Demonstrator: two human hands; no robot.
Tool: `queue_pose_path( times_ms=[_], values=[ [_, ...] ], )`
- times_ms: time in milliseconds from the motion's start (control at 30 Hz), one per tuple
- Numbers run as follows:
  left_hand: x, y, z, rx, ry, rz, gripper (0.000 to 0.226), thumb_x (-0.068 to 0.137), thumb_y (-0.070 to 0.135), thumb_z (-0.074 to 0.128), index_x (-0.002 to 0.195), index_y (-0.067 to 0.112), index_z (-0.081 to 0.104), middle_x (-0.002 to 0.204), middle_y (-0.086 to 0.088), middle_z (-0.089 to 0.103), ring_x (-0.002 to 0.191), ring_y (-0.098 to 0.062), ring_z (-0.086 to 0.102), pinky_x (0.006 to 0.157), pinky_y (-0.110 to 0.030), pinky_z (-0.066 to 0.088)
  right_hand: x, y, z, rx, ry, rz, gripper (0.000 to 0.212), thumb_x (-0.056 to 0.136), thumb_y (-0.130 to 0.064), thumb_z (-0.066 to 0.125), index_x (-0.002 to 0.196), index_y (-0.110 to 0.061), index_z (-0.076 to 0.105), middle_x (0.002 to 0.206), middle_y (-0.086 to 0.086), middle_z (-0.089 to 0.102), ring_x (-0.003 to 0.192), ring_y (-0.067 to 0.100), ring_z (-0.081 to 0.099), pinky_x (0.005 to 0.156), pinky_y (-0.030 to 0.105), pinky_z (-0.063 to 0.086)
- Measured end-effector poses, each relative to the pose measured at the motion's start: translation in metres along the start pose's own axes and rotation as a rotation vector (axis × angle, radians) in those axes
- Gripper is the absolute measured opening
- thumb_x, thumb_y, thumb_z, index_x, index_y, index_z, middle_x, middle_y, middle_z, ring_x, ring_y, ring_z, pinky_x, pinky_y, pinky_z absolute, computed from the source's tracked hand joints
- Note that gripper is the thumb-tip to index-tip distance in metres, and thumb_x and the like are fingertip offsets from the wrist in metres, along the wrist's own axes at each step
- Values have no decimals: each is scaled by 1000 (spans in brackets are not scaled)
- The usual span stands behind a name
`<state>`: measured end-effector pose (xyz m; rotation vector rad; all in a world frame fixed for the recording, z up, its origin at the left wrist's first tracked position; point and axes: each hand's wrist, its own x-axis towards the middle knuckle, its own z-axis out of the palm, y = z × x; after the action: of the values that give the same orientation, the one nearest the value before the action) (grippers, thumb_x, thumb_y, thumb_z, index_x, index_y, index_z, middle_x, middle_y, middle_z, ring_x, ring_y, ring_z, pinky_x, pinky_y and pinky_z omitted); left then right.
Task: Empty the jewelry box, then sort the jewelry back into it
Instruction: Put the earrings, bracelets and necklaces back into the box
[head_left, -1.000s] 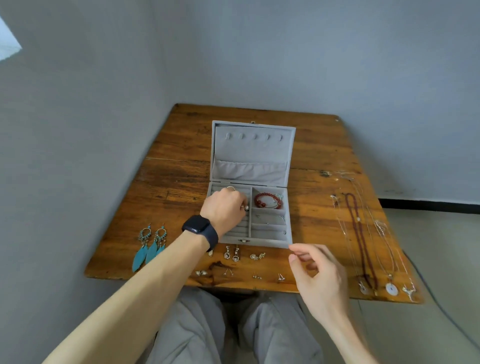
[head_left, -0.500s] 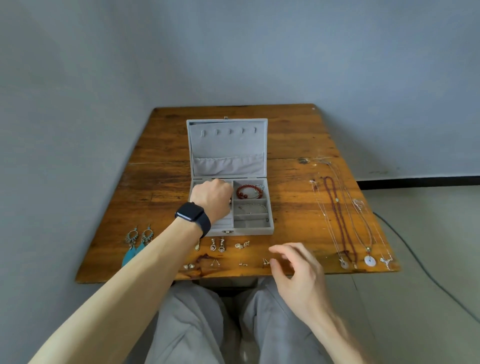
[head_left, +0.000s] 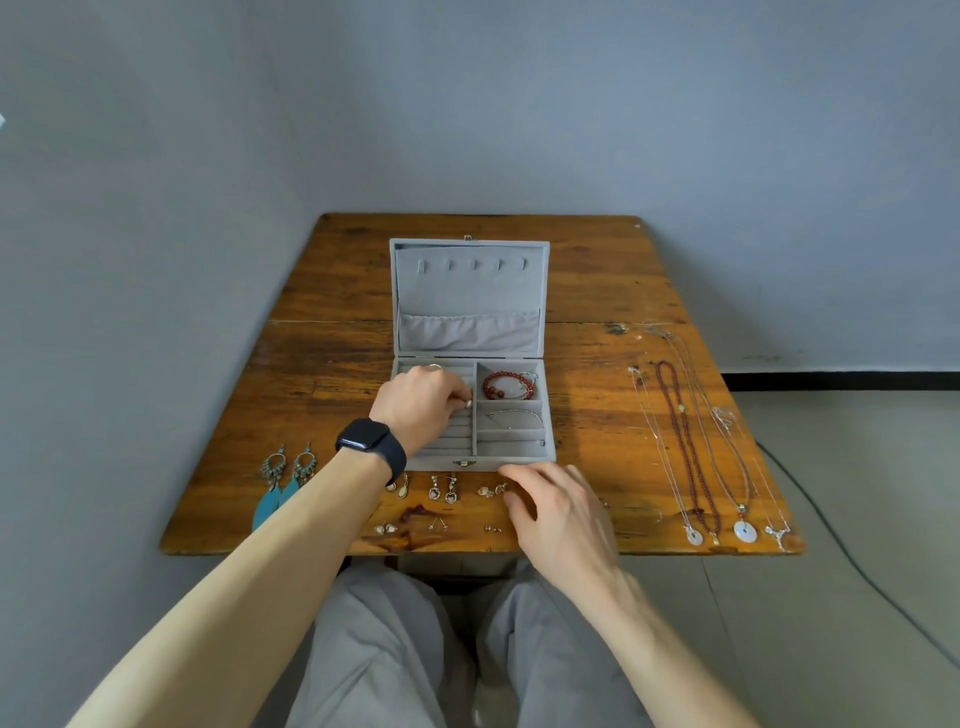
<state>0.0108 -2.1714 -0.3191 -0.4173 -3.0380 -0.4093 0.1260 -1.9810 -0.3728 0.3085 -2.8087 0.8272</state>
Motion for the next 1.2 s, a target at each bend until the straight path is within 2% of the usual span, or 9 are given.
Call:
queue_pose_path(
  times_ms=[100, 267, 433, 500, 667, 833, 967, 1100, 1200],
  values=[
    [2, 0, 0, -3, -9, 11, 22, 100, 23, 58, 117, 24, 71, 114, 0, 71, 101, -22, 67, 72, -28, 50, 3, 0, 1, -40, 12, -2, 17, 92, -26, 68, 108, -26, 73, 105, -9, 68, 91, 15, 57, 66, 25, 51],
    [-4, -7, -4, -107, -49, -23, 30, 99, 17, 57, 127, 24, 64, 118, 0, 70, 105, -19, 66, 83, -31, 57, 1, 3, -2, 45, -13, 27, 9, 95, -24, 64, 103, -23, 68, 102, -9, 69, 92, 10, 57, 75, 20, 48],
    [-44, -9, -6, -161, 68, -35, 28, 97, 20, 58, 123, 28, 65, 114, 5, 65, 90, -13, 64, 74, -30, 59, -11, 10, -14, 256, 6, 132, 8, 94, -20, 65, 99, -26, 63, 95, -16, 67, 89, -3, 62, 73, 3, 44],
    [-67, 0, -2, -183, 62, 18, 24, 96, 27, 60, 119, 31, 67, 112, 8, 64, 88, -8, 63, 73, -28, 58, -17, 12, -17, 314, 57, 139, 10, 92, -17, 68, 96, -25, 65, 91, -17, 67, 87, -3, 63, 72, 5, 47],
    [-92, 25, 8, -68, -15, 94, 29, 98, 42, 57, 125, 33, 65, 128, 7, 50, 106, -14, 61, 77, -28, 55, -33, 9, -25, 404, 137, 179, 11, 91, -16, 71, 98, -23, 69, 89, -15, 70, 89, -1, 63, 73, 8, 49],
    [-91, 37, 17, 28, -15, 150, 31, 100, 42, 54, 128, 33, 65, 124, 5, 50, 113, -16, 57, 75, -31, 50, -50, 2, -31, 464, 147, 191, 13, 90, -14, 71, 96, -25, 70, 88, -17, 70, 86, 4, 66, 71, 12, 51],
    [-89, 41, 21, 59, -5, 157, 25, 104, 37, 47, 120, 33, 66, 118, 5, 57, 106, -17, 60, 71, -29, 47, -55, 0, -37, 455, 143, 206, 13, 90, -16, 71, 96, -28, 70, 88, -18, 70, 86, 5, 66, 72, 15, 52],
    [-89, 31, 19, -178, 17, 51, 16, 101, 37, 53, 112, 32, 63, 108, 9, 63, 96, -13, 62, 76, -32, 56, -49, -1, -44, 413, 138, 177, 14, 91, -18, 71, 101, -27, 71, 91, -18, 71, 88, 3, 66, 72, 14, 53],
    [-91, 16, 12, -512, 89, -58, 8, 99, 29, 59, 106, 29, 63, 104, 12, 64, 88, -4, 62, 74, -23, 54, -32, -6, -48, 413, 102, 195, 18, 89, -23, 73, 106, -28, 69, 92, -19, 71, 89, -5, 64, 73, 8, 50]
  ],
)
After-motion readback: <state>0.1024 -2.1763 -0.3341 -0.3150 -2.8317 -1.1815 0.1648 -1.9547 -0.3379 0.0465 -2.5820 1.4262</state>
